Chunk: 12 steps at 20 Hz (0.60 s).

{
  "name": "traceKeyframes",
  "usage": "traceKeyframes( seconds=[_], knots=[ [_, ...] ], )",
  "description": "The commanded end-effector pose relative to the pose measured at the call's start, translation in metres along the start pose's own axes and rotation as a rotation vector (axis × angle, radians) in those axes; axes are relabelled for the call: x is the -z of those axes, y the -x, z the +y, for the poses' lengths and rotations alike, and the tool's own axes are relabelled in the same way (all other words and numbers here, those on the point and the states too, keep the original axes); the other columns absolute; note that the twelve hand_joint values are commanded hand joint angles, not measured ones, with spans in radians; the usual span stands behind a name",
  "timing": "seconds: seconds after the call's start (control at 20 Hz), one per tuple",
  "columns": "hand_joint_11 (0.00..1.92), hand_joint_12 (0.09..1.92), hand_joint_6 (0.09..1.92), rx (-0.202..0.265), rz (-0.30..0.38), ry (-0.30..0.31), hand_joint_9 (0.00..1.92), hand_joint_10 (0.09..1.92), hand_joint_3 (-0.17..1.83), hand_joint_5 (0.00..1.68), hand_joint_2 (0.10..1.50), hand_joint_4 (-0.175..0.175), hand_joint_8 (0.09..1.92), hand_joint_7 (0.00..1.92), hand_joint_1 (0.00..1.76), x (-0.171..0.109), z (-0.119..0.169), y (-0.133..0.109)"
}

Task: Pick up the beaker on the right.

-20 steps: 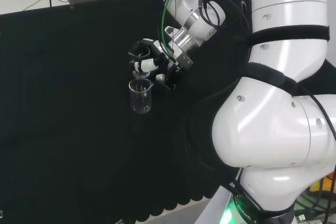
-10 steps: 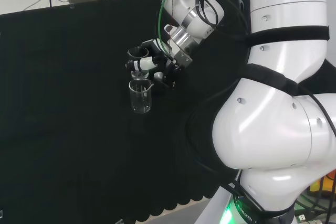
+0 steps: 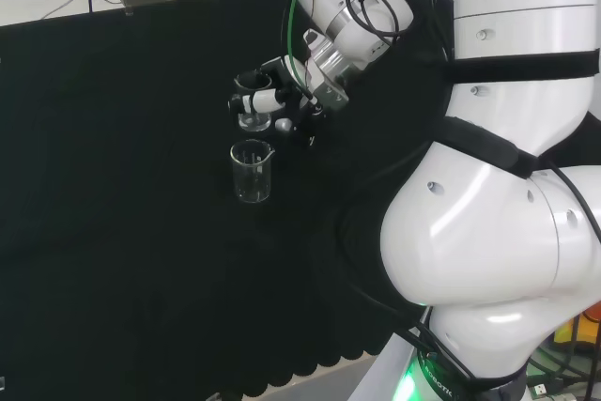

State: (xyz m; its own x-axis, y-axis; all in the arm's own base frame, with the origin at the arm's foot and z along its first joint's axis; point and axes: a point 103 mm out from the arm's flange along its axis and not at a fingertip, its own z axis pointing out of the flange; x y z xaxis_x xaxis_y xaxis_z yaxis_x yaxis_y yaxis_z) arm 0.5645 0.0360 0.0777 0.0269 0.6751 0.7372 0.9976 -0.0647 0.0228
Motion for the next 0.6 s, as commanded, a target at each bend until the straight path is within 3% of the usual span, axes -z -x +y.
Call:
traceKeyframes(
  seconds=[0.05, 0.15, 0.4, 0.6],
  knots=[
    [1.43, 0.63, 0.23, 0.164, -0.165, -0.041, 1.72, 0.09, 0.46, 1.45, 0.70, -0.175, 0.15, 1.52, 1.33, 0.077, 0.011, -0.016],
    [1.43, 0.62, 0.22, 0.178, -0.151, -0.077, 1.74, 0.09, 0.47, 1.45, 0.70, -0.175, 0.13, 1.53, 1.33, 0.099, 0.009, -0.013],
    [1.45, 0.59, 0.21, 0.211, -0.231, -0.087, 1.77, 0.09, 0.50, 1.46, 0.68, -0.175, 0.12, 1.54, 1.33, 0.140, -0.008, -0.014],
    [1.45, 0.58, 0.21, 0.217, -0.245, -0.148, 1.78, 0.09, 0.50, 1.46, 0.68, -0.175, 0.12, 1.55, 1.33, 0.156, -0.032, -0.012]
  ],
)
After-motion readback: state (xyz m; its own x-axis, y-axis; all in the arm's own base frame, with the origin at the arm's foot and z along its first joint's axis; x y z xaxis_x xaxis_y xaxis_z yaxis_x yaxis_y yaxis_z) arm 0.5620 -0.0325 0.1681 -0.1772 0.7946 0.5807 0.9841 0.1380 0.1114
